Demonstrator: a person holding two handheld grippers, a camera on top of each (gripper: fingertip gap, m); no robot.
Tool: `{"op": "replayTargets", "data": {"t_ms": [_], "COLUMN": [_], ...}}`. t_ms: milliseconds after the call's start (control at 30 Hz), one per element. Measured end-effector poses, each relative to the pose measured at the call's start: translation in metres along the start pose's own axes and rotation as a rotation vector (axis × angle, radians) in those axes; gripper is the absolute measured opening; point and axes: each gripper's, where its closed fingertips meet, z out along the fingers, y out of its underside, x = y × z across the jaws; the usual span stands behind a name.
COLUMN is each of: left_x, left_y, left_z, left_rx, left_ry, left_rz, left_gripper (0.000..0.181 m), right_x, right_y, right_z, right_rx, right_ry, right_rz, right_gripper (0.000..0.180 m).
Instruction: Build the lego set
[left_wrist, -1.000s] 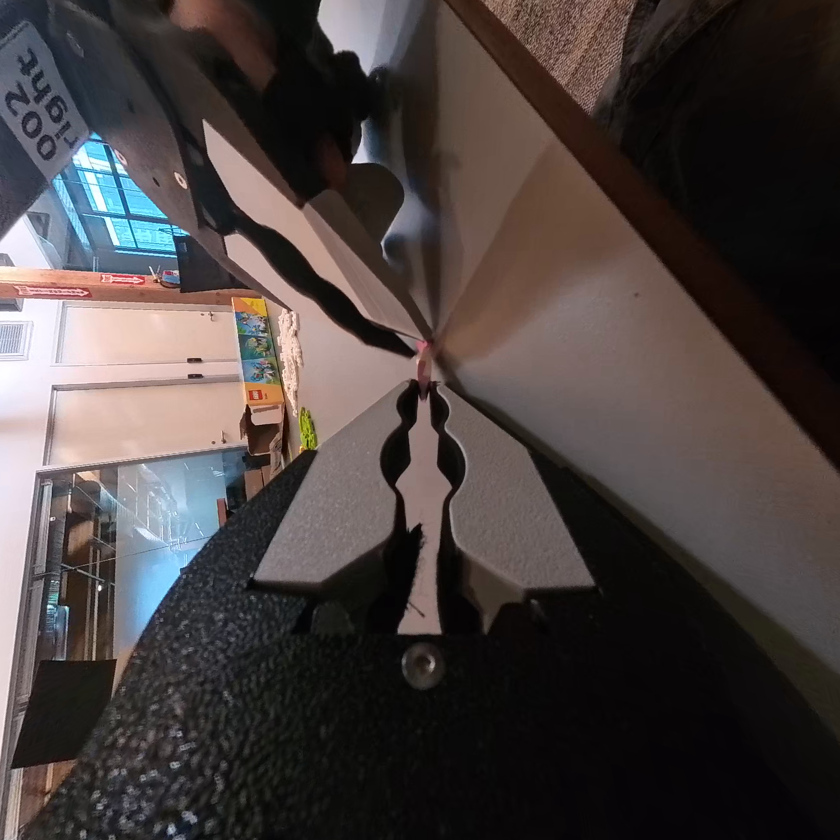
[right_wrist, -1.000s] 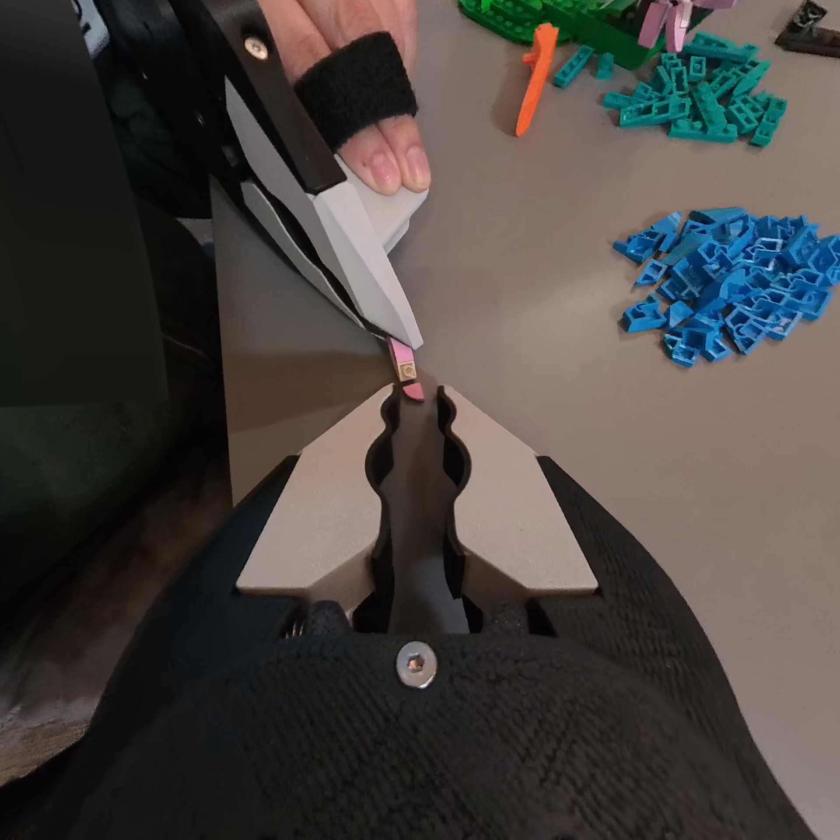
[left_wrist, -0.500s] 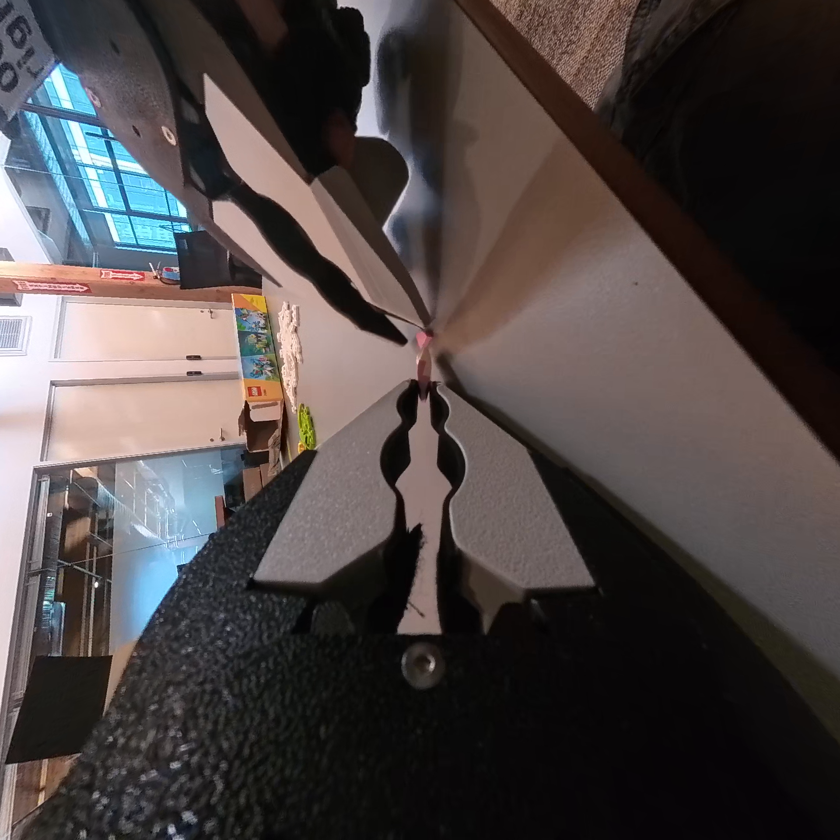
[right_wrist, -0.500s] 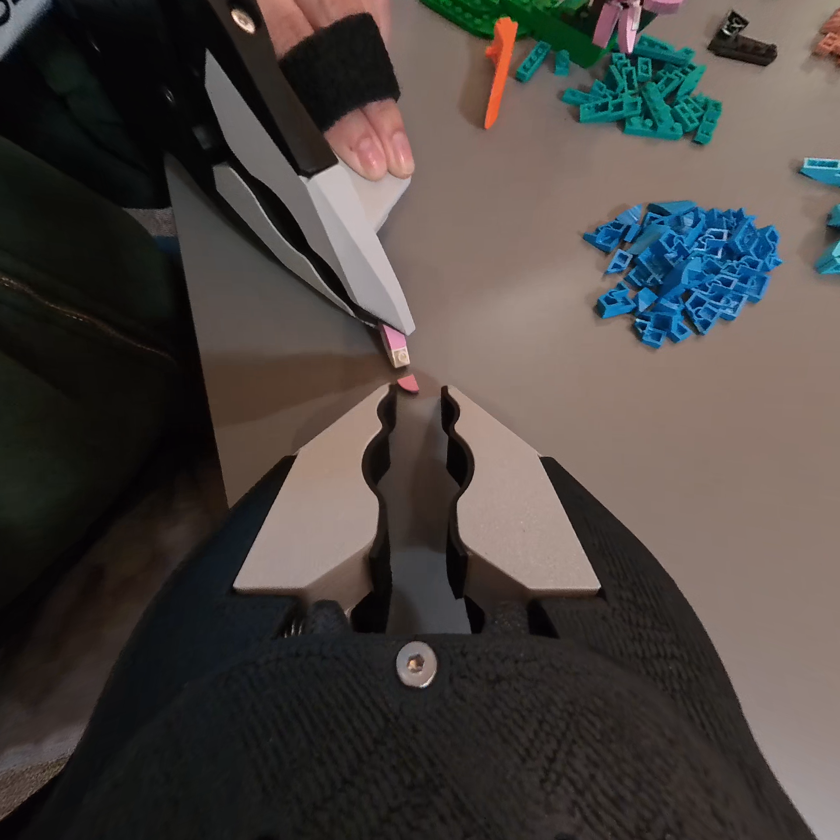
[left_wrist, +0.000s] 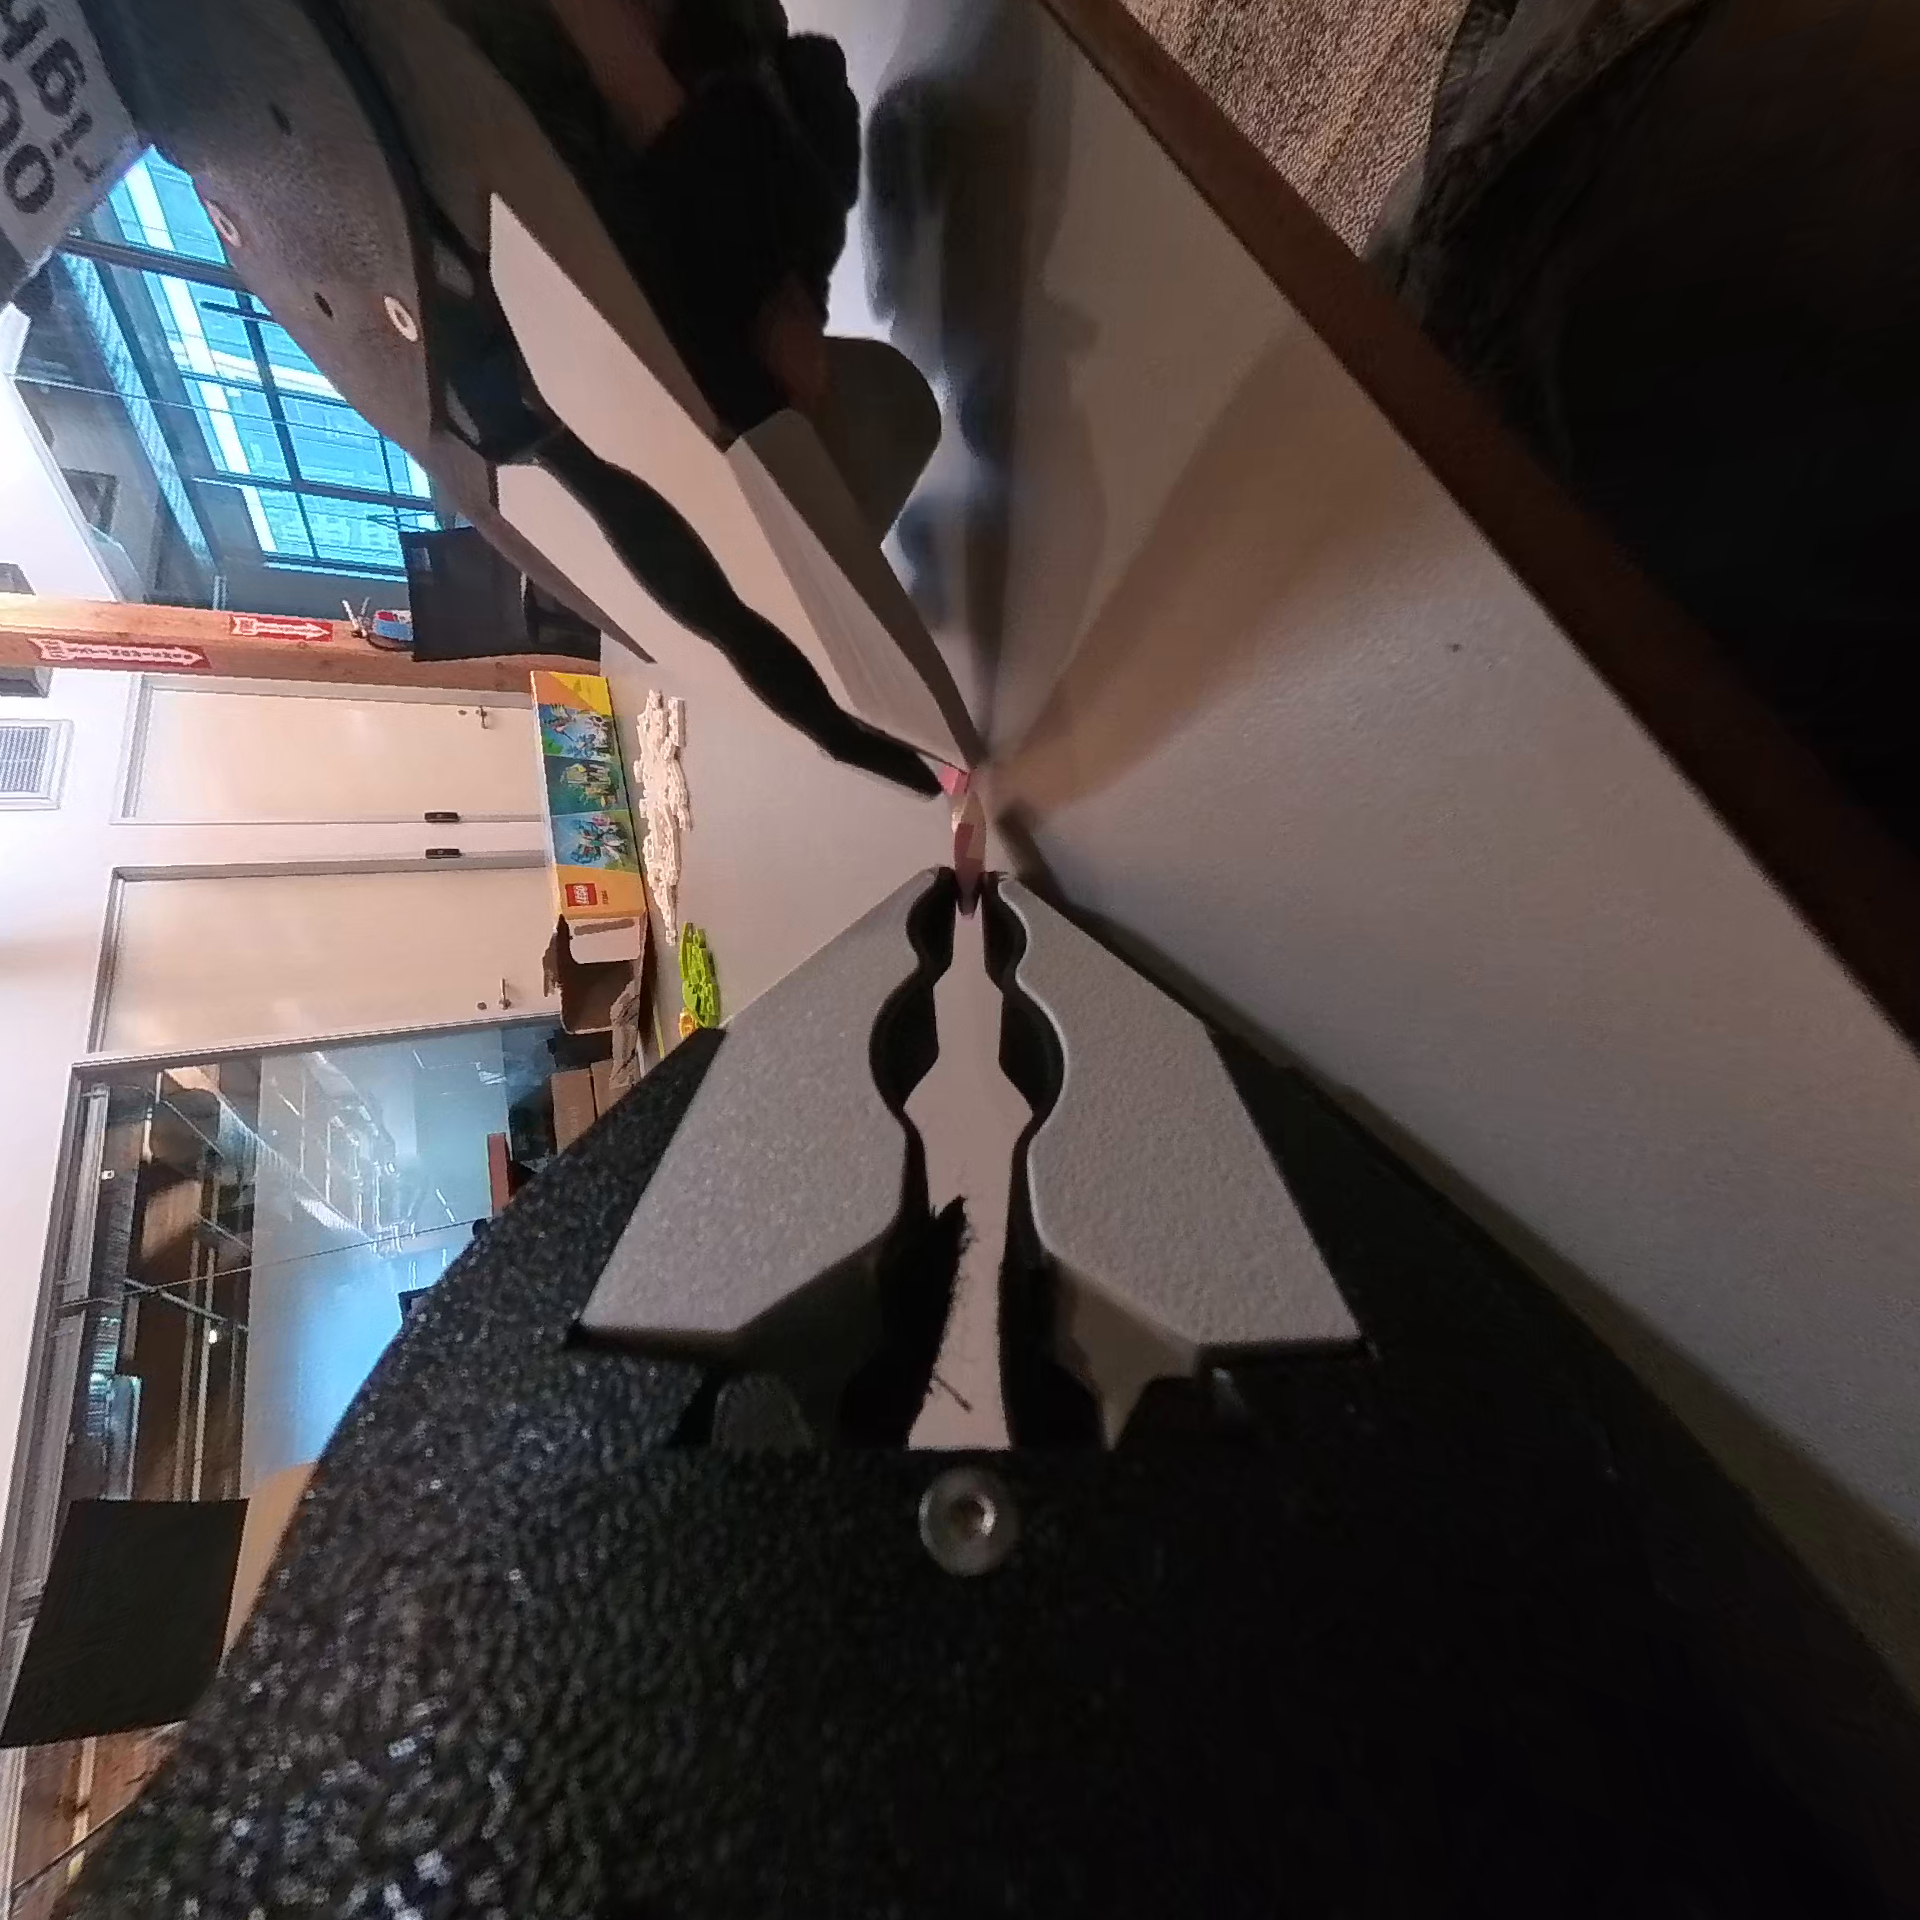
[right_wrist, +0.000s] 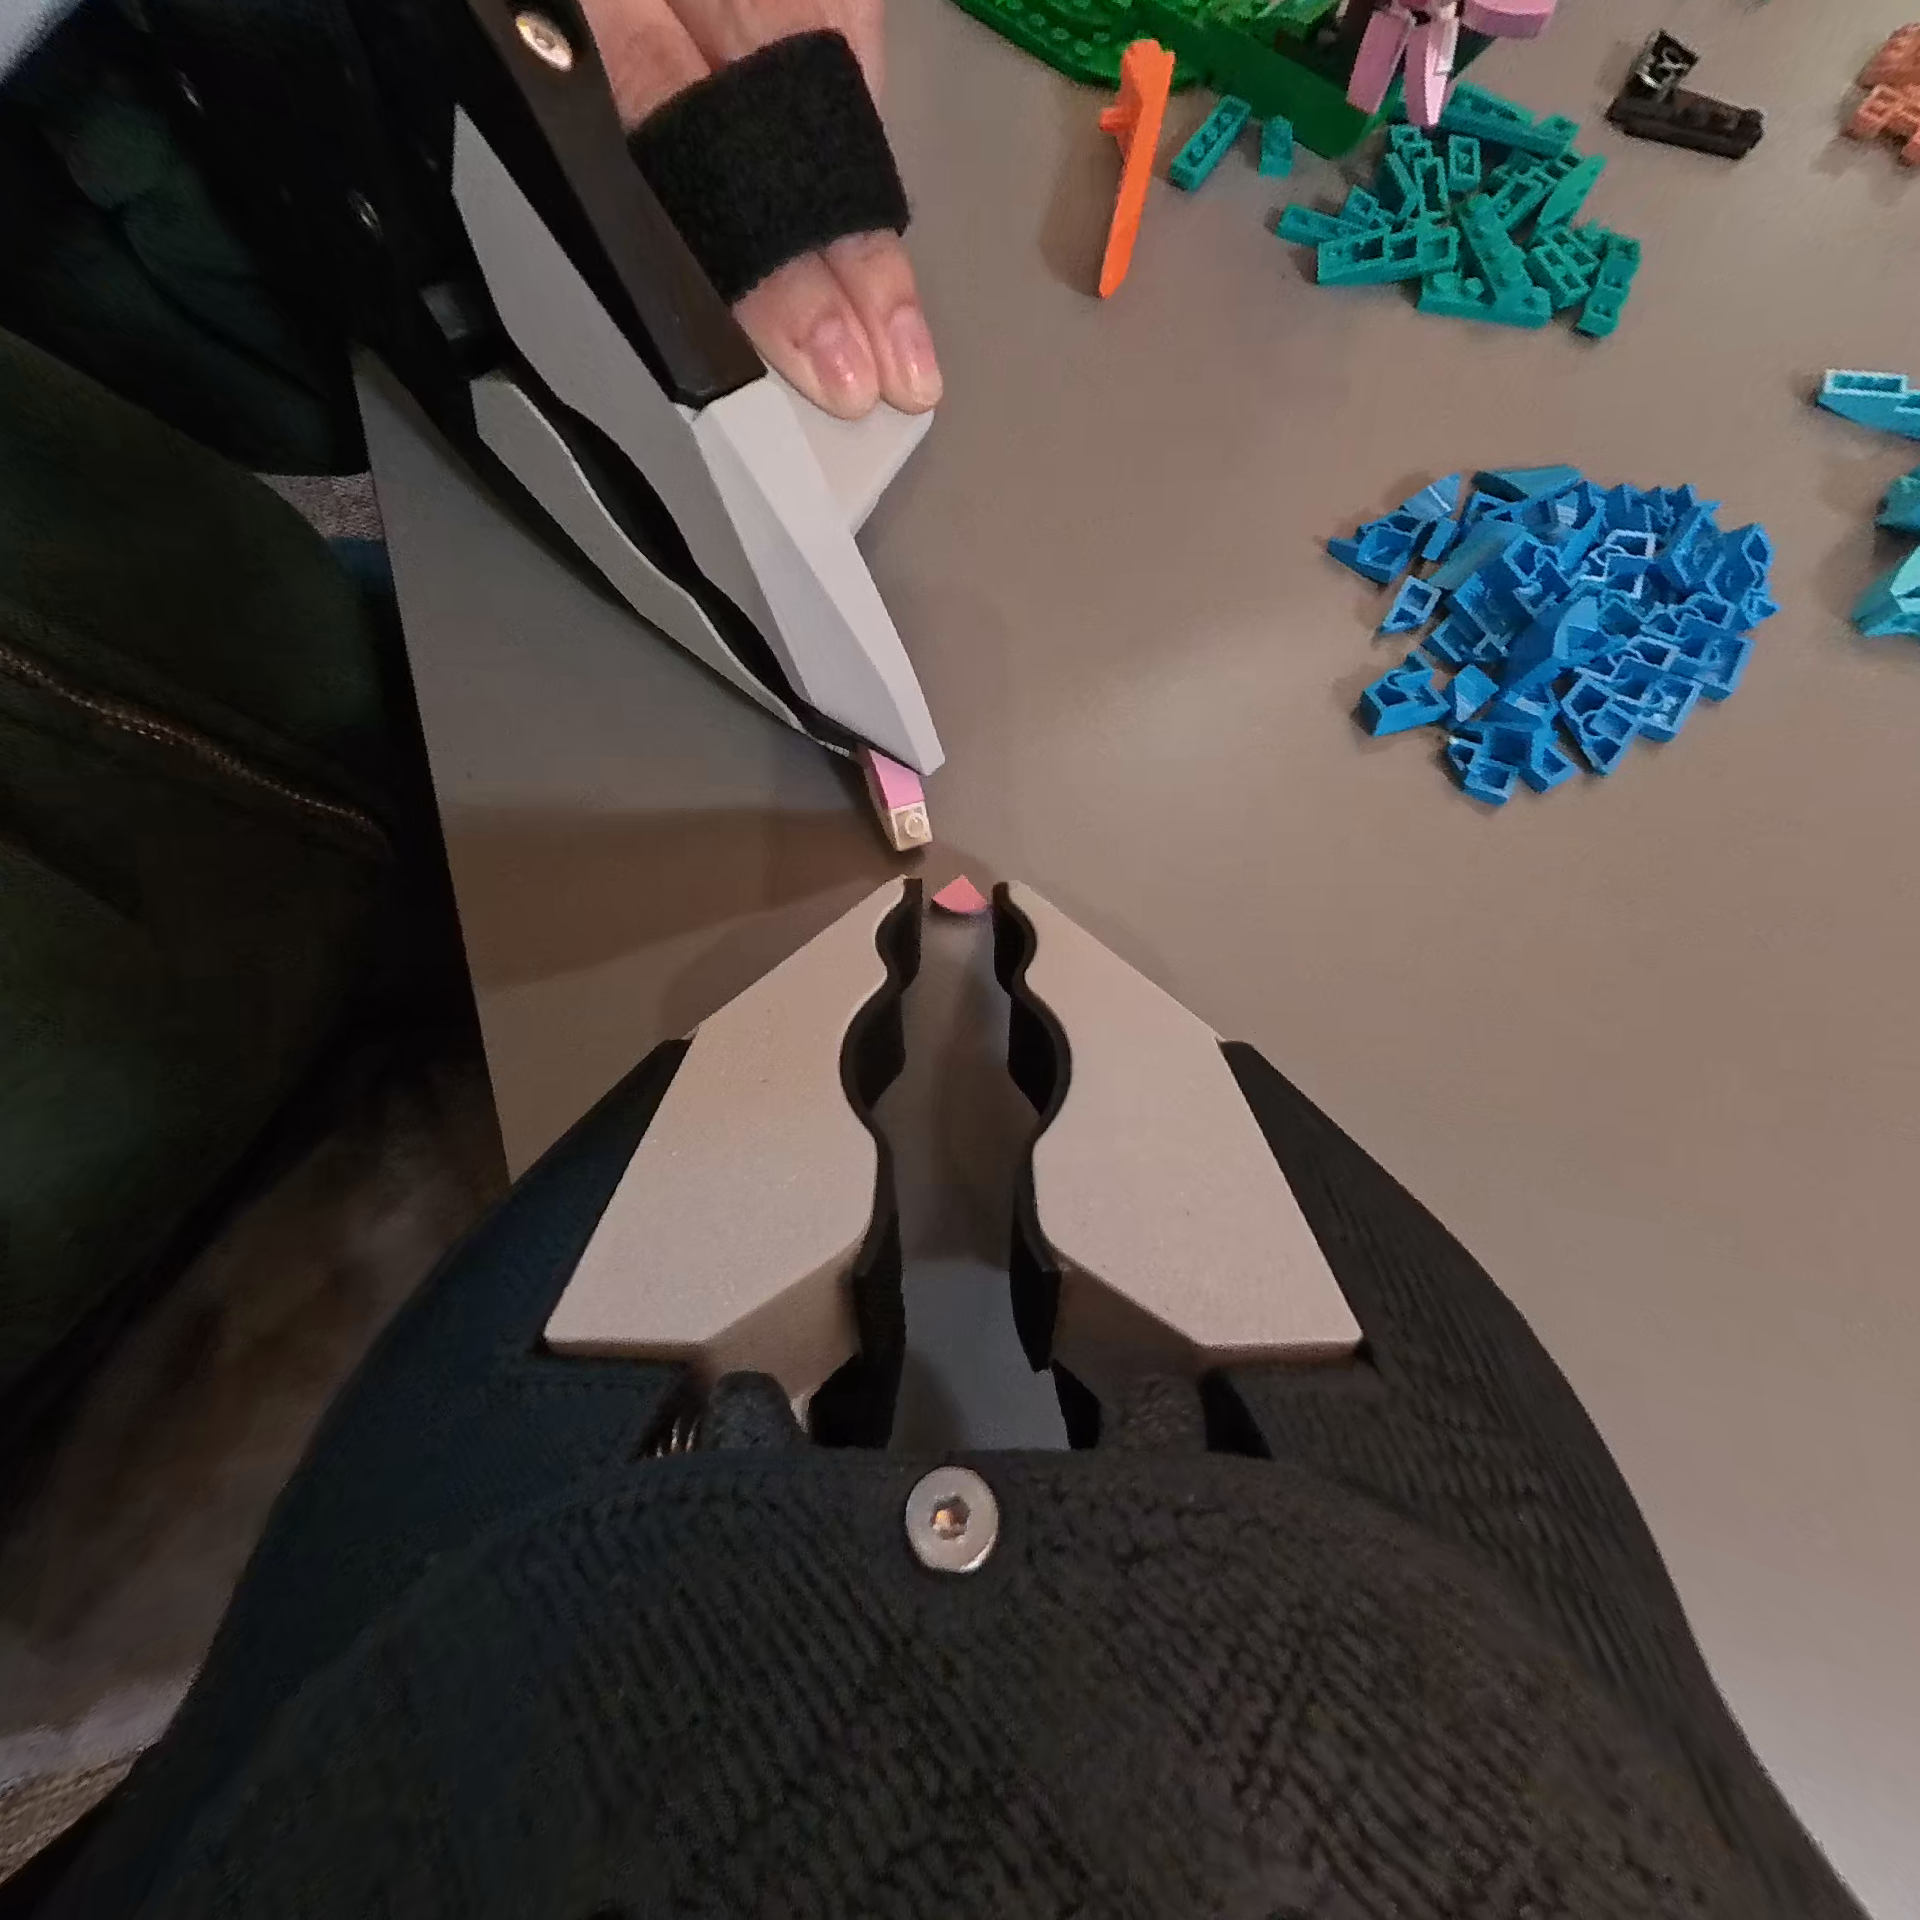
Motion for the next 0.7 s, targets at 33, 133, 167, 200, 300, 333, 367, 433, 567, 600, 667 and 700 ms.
{"op": "replayTargets", "data": {"t_ms": [33, 133, 167, 200, 300, 333, 367, 433, 567, 600, 667, 700], "left_x": [0.0, 0.0, 0.0, 0.0, 0.0, 0.0, 0.0, 0.0, 0.0, 0.0, 0.0, 0.0], "left_y": [0.0, 0.0, 0.0, 0.0, 0.0, -0.002, -0.003, -0.004, -0.004, -0.005, -0.006, -0.006], "left_z": [0.0, 0.0, 0.0, 0.0, 0.0, 0.0, 0.0, 0.0, -0.001, -0.001, -0.001, -0.001], "left_rx": [0.0, 0.002, 0.003, 0.004, 0.009, 0.015, 0.021, 0.03, 0.045, 0.049, 0.059, 0.062], "left_ry": [-0.001, -0.001, -0.001, -0.001, -0.002, -0.003, -0.004, -0.009, -0.016, -0.018, -0.02, -0.022], "left_rz": [0.0, 0.001, 0.001, 0.002, 0.004, 0.006, 0.011, 0.02, 0.03, 0.035, 0.038, 0.039], "left_gripper": [0.003, 0.003, 0.002, 0.002, 0.002, 0.003, 0.003, 0.002, 0.002, 0.002, 0.002, 0.002], "right_x": [0.0, 0.001, 0.001, 0.001, -0.001, -0.003, -0.004, -0.008, -0.013, -0.013, -0.014, -0.014], "right_y": [0.0, 0.0, 0.0, 0.0, -0.005, -0.009, -0.012, -0.014, -0.014, -0.014, -0.013, -0.013], "right_z": [0.0, 0.0, 0.0, 0.0, -0.003, -0.004, -0.005, -0.004, -0.001, 0.0, 0.001, 0.001], "right_rx": [0.003, 0.012, 0.013, 0.014, 0.051, 0.078, 0.097, 0.099, 0.085, 0.08, 0.071, 0.066], "right_ry": [-0.006, -0.021, -0.027, -0.034, -0.066, -0.084, -0.104, -0.132, -0.179, -0.191, -0.213, -0.219], "right_rz": [0.0, 0.011, 0.016, 0.021, 0.04, 0.049, 0.054, 0.041, 0.038, 0.046, 0.058, 0.059], "right_gripper": [0.012, 0.009, 0.009, 0.009, 0.009, 0.009, 0.009, 0.009, 0.009, 0.009, 0.009, 0.009]}}
